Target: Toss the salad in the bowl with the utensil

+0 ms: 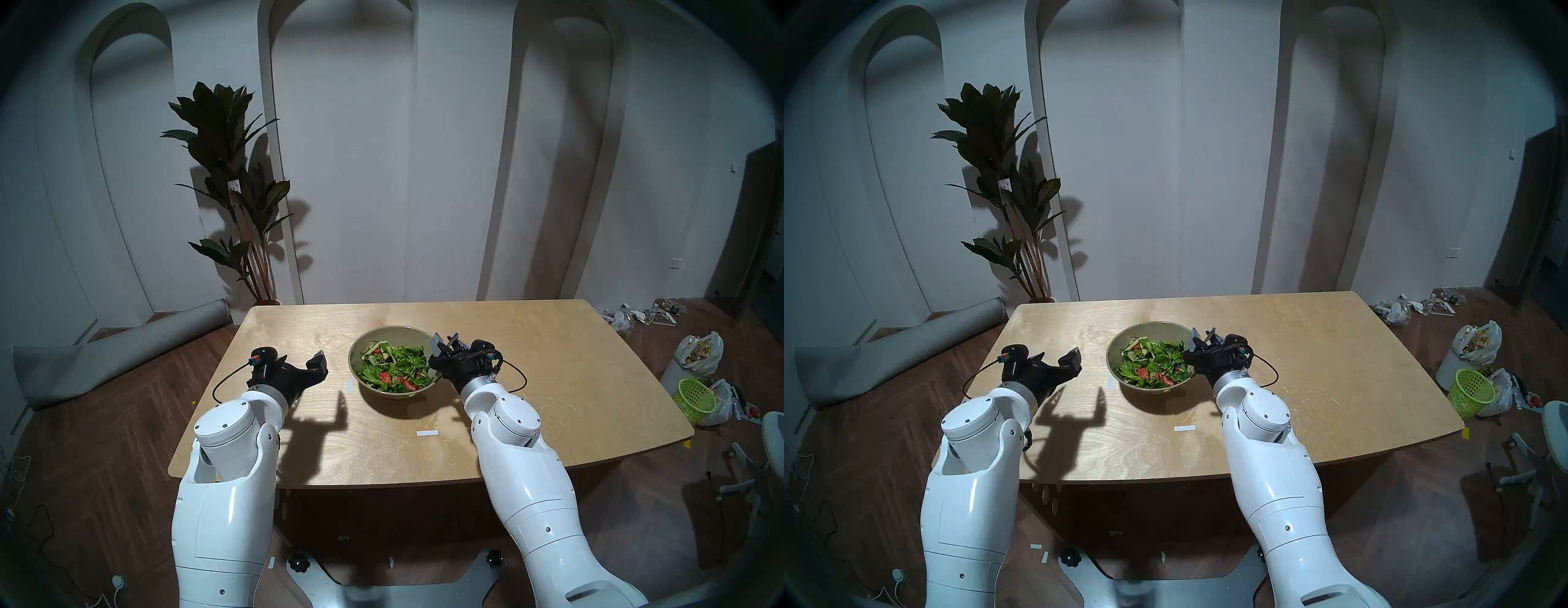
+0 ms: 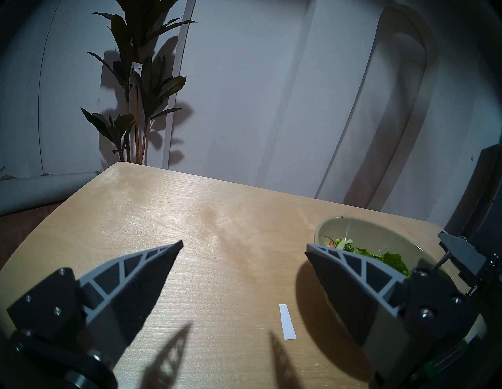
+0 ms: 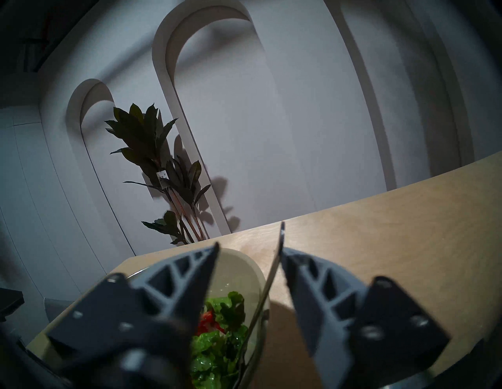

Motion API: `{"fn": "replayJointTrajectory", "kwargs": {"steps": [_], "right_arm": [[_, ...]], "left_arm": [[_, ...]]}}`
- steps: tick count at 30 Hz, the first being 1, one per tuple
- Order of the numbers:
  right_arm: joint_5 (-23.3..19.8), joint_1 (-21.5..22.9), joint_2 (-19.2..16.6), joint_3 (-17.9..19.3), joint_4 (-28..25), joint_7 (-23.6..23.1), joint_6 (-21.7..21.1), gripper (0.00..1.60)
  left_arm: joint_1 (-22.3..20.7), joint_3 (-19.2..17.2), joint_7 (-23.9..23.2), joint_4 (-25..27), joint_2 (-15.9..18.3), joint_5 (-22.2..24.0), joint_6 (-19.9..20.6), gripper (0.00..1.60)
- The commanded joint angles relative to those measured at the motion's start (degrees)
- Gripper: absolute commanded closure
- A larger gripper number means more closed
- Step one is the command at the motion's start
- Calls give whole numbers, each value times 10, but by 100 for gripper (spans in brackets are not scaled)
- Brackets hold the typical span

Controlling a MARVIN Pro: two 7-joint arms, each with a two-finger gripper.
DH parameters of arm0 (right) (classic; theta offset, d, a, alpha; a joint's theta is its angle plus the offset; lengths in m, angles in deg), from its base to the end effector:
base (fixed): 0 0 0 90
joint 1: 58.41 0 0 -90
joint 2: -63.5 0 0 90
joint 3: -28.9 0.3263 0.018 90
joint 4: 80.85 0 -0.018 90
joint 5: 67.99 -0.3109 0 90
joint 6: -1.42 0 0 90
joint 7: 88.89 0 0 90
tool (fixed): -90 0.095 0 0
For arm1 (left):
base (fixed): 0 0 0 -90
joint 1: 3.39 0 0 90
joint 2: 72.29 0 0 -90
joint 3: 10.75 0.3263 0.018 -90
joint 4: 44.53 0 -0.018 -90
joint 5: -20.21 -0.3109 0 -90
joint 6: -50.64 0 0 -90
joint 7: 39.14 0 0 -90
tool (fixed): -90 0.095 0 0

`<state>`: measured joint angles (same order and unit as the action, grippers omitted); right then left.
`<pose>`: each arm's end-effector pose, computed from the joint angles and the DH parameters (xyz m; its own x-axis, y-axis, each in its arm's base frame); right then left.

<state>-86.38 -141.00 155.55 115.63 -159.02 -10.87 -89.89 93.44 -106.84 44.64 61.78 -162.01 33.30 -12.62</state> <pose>0.4595 0.0578 -0.3646 0.1149 -0.3354 0.9351 0.2392 -0.9043 -0.3537 0.3781 0.0256 -0.3172 0.2783 0.2163 0.9358 -0.0391 -0.9709 0.2361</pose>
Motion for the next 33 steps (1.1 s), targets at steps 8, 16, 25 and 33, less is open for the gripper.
{"fn": "replayJointTrajectory", "kwargs": {"steps": [8,16,25,33], "right_arm": [[-7,10,5,-2,-6,-1,4,160],[-7,4,0,-3,-23,-2,-4,160],[-4,3,-3,-5,-28,2,-13,160],[-3,3,-2,-5,-28,3,-15,160]], "left_arm": [[-13,-2,-2,10,4,3,6,0],[-11,-1,-4,10,4,6,6,0],[-5,-7,-2,10,1,15,2,0],[3,-20,5,16,-3,19,-1,0]]}}
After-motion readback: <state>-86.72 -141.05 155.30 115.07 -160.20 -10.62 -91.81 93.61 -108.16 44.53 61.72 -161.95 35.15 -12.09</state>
